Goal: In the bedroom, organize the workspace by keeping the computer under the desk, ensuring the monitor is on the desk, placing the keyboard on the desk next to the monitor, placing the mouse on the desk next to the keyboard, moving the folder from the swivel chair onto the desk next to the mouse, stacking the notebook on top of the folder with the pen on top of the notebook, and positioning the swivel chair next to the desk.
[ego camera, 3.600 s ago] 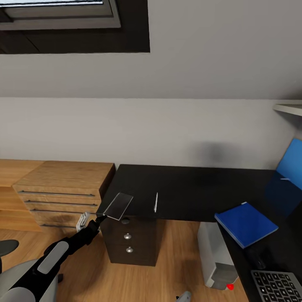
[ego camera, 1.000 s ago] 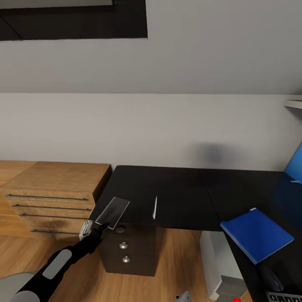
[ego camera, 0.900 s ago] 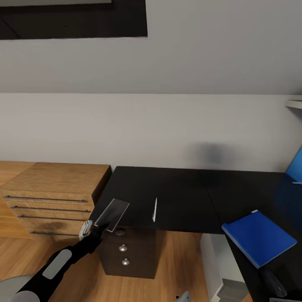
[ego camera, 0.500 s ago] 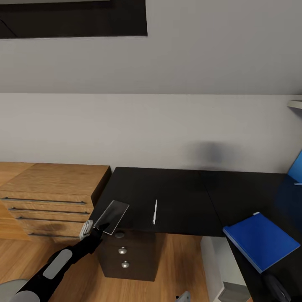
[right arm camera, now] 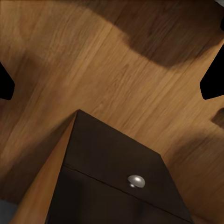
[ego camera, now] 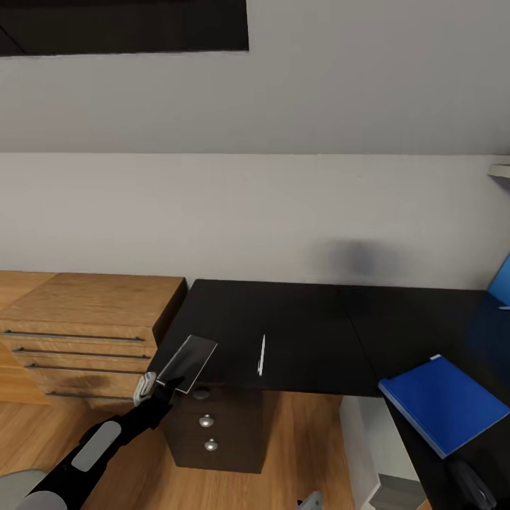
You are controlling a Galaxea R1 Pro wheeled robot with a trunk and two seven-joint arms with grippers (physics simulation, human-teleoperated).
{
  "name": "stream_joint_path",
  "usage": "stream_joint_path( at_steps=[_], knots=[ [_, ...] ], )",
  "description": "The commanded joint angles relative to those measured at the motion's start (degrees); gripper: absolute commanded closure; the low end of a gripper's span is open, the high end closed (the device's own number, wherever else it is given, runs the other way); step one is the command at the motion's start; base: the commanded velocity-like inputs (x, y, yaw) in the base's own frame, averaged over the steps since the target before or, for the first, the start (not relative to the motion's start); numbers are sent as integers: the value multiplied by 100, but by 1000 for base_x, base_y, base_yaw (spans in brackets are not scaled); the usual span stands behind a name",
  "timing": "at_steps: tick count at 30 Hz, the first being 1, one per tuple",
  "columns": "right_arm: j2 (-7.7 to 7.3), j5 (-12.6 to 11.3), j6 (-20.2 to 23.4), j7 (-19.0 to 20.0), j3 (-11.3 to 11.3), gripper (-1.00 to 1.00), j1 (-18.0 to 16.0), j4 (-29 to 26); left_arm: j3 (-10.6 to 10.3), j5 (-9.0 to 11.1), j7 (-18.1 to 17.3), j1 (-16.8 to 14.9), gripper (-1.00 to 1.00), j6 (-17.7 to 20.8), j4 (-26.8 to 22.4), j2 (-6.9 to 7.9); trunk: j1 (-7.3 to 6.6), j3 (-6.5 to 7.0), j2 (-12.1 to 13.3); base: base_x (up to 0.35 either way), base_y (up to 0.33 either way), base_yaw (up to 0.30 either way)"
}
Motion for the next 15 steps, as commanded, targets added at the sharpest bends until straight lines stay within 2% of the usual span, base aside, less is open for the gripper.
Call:
stream_joint_path(
  at_steps=[1, 8, 15],
  knots=[
    [-5, -26, -12, -48, 48, -100, -7, -9, -23, 39, -10, -5, -100, 8, 2, 6, 23, -24, -45, 0, 0, 0],
    [-5, -26, -12, -48, 45, -100, -7, -11, -18, 38, -8, -5, -100, 11, 2, 6, 176, -150, -326, 0, 0, 0],
    [-5, -26, -12, -48, 43, -100, -7, -14, -27, 38, -29, -5, -100, -2, 2, 14, 176, -150, -326, 0, 0, 0]
  ],
)
